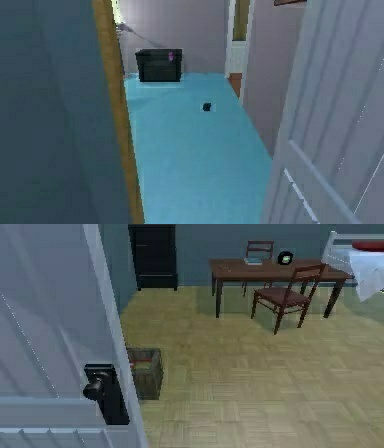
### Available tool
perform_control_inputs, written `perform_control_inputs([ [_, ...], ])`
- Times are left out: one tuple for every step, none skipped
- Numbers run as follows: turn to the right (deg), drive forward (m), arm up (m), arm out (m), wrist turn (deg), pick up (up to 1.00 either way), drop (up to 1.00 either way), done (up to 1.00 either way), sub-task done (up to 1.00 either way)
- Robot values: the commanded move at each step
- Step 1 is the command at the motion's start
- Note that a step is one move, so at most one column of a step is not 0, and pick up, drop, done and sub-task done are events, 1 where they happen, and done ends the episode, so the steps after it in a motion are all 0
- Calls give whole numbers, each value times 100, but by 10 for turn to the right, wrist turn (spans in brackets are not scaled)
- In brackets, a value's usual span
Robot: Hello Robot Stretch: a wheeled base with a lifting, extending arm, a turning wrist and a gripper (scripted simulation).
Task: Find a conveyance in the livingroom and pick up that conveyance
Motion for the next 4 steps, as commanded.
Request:
perform_control_inputs([
  [0,100,0,0,0,0,0,0,0],
  [0,100,0,0,0,0,0,0,0],
  [30,0,0,0,0,0,0,0,0],
  [0,40,0,0,0,0,0,0,0],
])
